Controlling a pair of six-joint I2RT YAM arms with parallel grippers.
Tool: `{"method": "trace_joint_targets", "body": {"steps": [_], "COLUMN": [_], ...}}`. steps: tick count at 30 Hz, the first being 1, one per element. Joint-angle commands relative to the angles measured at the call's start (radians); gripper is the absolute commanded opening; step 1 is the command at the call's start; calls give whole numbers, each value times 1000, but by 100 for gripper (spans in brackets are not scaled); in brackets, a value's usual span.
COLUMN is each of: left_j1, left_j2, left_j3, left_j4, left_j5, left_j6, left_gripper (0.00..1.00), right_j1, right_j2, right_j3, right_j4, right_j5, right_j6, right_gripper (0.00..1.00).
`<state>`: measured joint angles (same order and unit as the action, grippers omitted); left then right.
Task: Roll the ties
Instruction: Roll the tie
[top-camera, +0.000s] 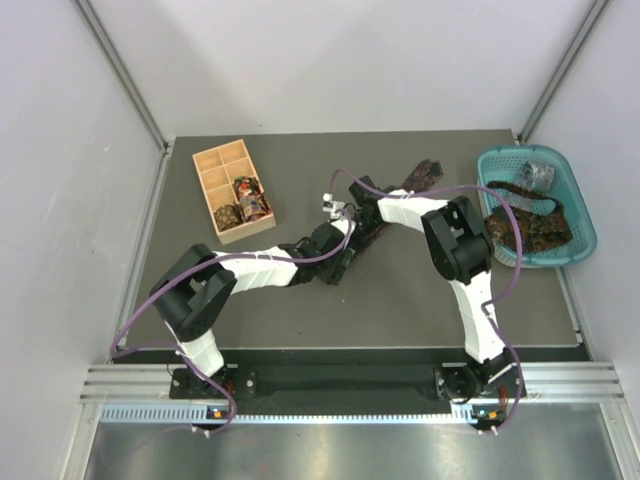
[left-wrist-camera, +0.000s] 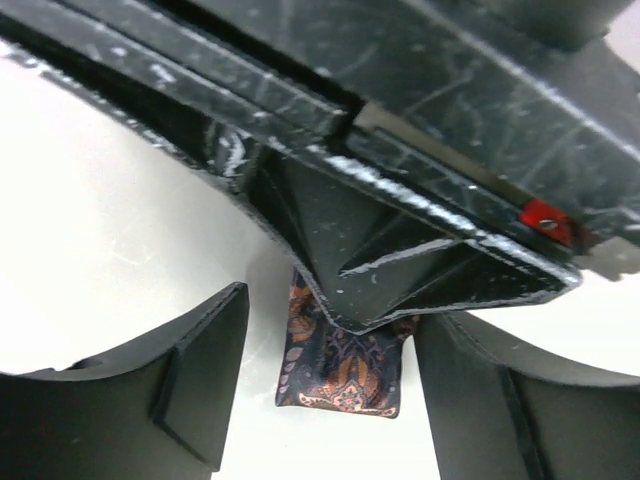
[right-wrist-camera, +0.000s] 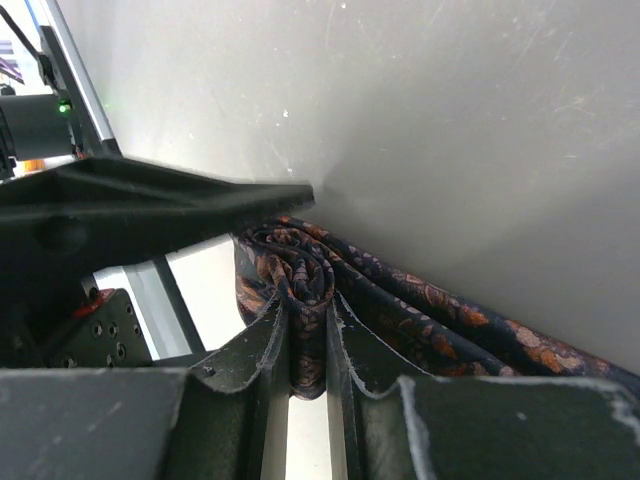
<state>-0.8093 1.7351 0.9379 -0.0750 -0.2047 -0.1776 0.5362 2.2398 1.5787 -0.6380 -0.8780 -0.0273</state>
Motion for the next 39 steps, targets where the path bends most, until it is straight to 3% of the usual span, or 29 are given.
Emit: {"method": "trace_joint_targets", "body": {"steps": [1,7,10,15,28,39], "left_j1": [7,7,6,4,4,2], "left_j2": [24,41,53,52,123,129], "left_j3": [32,16,12,-1,45,53], "left_j4": [-2,-2,-20,-32,-106,-127], "left_j5": [1,76,85,99,62,59], "left_j6": [38,61,50,38,17,13], "left_gripper": [66,47,44,35,28,26], "right_j1": [-27,-35,-35,-38,-67,-125], "right_j2": [40,41,44,38,-40,-140], "right_j3": [3,3,3,-14,-57,-114], "right_j4": [11,14,15,41,167,270], "right_j5": [83,71,73,73,13,53], "right_j6": [-57,-51,-45,-20,101,233], "right_gripper": [0,0,1,13,37,44]}}
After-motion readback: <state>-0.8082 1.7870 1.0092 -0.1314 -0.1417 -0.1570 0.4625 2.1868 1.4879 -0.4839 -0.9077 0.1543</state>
